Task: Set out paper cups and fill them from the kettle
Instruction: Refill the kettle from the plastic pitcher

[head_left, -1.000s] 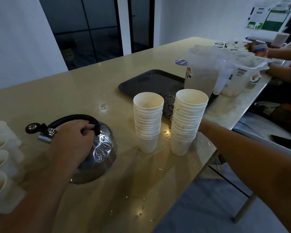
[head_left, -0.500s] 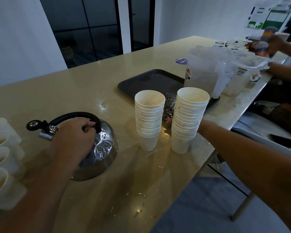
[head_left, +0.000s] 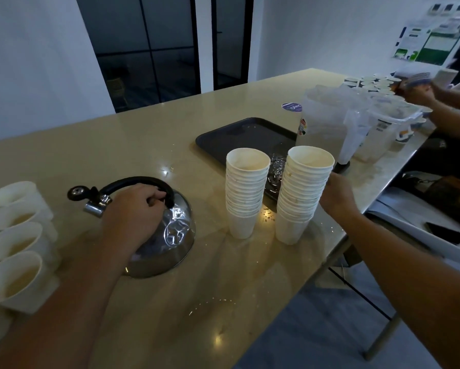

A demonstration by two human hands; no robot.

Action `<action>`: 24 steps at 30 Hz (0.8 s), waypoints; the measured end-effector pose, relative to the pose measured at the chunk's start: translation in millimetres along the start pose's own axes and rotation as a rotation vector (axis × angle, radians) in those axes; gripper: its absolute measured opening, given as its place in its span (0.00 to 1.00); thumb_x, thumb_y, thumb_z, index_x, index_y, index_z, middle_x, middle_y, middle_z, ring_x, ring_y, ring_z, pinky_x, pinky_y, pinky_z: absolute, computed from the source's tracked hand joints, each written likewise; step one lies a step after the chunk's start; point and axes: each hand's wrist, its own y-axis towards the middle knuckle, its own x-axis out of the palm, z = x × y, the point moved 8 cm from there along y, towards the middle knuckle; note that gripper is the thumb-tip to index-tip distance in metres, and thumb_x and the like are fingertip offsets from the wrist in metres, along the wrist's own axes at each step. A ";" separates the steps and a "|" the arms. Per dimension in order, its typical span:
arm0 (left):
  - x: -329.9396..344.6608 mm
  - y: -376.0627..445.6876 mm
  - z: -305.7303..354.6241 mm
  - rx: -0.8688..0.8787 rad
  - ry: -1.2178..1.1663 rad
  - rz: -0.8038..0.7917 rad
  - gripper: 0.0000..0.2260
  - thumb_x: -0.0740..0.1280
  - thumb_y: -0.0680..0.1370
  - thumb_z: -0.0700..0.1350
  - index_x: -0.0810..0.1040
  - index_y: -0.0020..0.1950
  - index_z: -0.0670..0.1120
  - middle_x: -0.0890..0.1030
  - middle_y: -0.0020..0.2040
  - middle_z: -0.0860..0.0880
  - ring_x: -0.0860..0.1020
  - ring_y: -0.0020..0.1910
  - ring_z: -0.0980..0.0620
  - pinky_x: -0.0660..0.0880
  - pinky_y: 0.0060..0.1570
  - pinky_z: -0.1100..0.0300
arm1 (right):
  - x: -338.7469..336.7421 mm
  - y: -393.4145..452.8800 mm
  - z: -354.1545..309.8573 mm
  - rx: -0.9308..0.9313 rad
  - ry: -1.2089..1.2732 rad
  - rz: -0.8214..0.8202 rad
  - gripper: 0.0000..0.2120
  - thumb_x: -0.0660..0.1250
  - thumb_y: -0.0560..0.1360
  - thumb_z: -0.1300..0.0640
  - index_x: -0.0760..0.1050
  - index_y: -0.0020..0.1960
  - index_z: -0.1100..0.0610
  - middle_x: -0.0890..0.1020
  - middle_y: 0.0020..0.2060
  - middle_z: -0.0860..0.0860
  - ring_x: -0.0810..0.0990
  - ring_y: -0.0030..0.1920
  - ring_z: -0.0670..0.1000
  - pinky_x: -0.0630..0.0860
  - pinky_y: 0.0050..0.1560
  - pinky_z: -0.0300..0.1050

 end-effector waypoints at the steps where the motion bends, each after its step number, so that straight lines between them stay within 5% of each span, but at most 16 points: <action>1: -1.5 -0.5 -0.8 0.006 -0.023 -0.027 0.11 0.67 0.78 0.42 0.83 0.57 0.50 0.80 0.60 0.52 0.77 0.59 0.48 0.68 0.54 0.57 | -10.6 -9.9 7.6 0.027 0.036 0.077 0.11 0.59 0.82 0.64 0.79 0.50 0.55 0.81 0.41 0.48 0.77 0.41 0.46 0.73 0.51 0.46; 3: -4.2 -2.7 0.5 0.029 -0.063 -0.069 0.13 0.69 0.77 0.40 0.82 0.61 0.49 0.78 0.62 0.50 0.75 0.61 0.48 0.67 0.59 0.58 | -26.2 -35.6 21.6 0.030 0.063 0.203 0.15 0.59 0.82 0.63 0.77 0.65 0.52 0.82 0.53 0.46 0.79 0.53 0.45 0.73 0.60 0.45; 5: -12.7 -10.3 -4.7 0.027 -0.066 -0.055 0.18 0.71 0.75 0.39 0.80 0.64 0.49 0.76 0.63 0.48 0.74 0.63 0.47 0.67 0.63 0.57 | -30.8 -63.9 41.3 0.089 0.151 0.292 0.20 0.59 0.81 0.66 0.71 0.70 0.52 0.79 0.57 0.47 0.78 0.57 0.47 0.76 0.59 0.47; 10: -36.2 -28.3 -23.1 -0.053 0.001 0.066 0.21 0.73 0.73 0.40 0.78 0.64 0.54 0.77 0.63 0.46 0.75 0.62 0.44 0.72 0.64 0.47 | -18.5 -152.4 86.0 0.340 0.228 0.391 0.11 0.62 0.79 0.64 0.66 0.58 0.54 0.74 0.49 0.59 0.77 0.50 0.62 0.74 0.40 0.50; 12: -39.2 -31.8 -31.9 -0.103 0.014 0.055 0.20 0.73 0.73 0.42 0.78 0.64 0.56 0.80 0.60 0.48 0.77 0.60 0.44 0.74 0.61 0.46 | -6.7 -178.5 70.4 0.359 0.229 0.394 0.10 0.60 0.78 0.66 0.64 0.55 0.54 0.72 0.43 0.57 0.73 0.41 0.57 0.69 0.35 0.46; 15: -40.1 -37.3 -42.4 -0.169 -0.010 0.018 0.18 0.73 0.73 0.47 0.78 0.61 0.58 0.82 0.58 0.50 0.78 0.57 0.46 0.76 0.58 0.47 | 13.8 -206.6 23.5 0.242 0.268 0.373 0.09 0.59 0.77 0.68 0.65 0.51 0.56 0.67 0.39 0.55 0.67 0.35 0.53 0.64 0.33 0.45; 18: -42.1 -41.6 -37.8 -0.151 0.033 -0.002 0.13 0.72 0.74 0.47 0.81 0.58 0.56 0.83 0.55 0.50 0.79 0.55 0.47 0.77 0.55 0.49 | 49.9 -215.9 -34.4 0.038 0.339 0.226 0.15 0.60 0.74 0.70 0.64 0.43 0.50 0.66 0.37 0.54 0.67 0.36 0.54 0.65 0.34 0.49; 21: -42.2 -49.5 -31.2 -0.100 0.106 -0.015 0.13 0.68 0.77 0.47 0.80 0.62 0.55 0.80 0.59 0.51 0.78 0.56 0.49 0.76 0.55 0.51 | 89.8 -216.7 -100.0 -0.186 0.311 0.048 0.14 0.62 0.70 0.73 0.64 0.41 0.55 0.66 0.34 0.53 0.65 0.35 0.55 0.65 0.35 0.53; 24: -44.3 -57.8 -26.6 -0.048 0.162 -0.019 0.16 0.66 0.78 0.45 0.77 0.65 0.55 0.78 0.62 0.51 0.75 0.59 0.48 0.72 0.57 0.51 | 131.2 -205.3 -160.2 -0.375 0.191 -0.097 0.12 0.64 0.70 0.71 0.67 0.41 0.55 0.70 0.36 0.50 0.68 0.36 0.48 0.66 0.35 0.40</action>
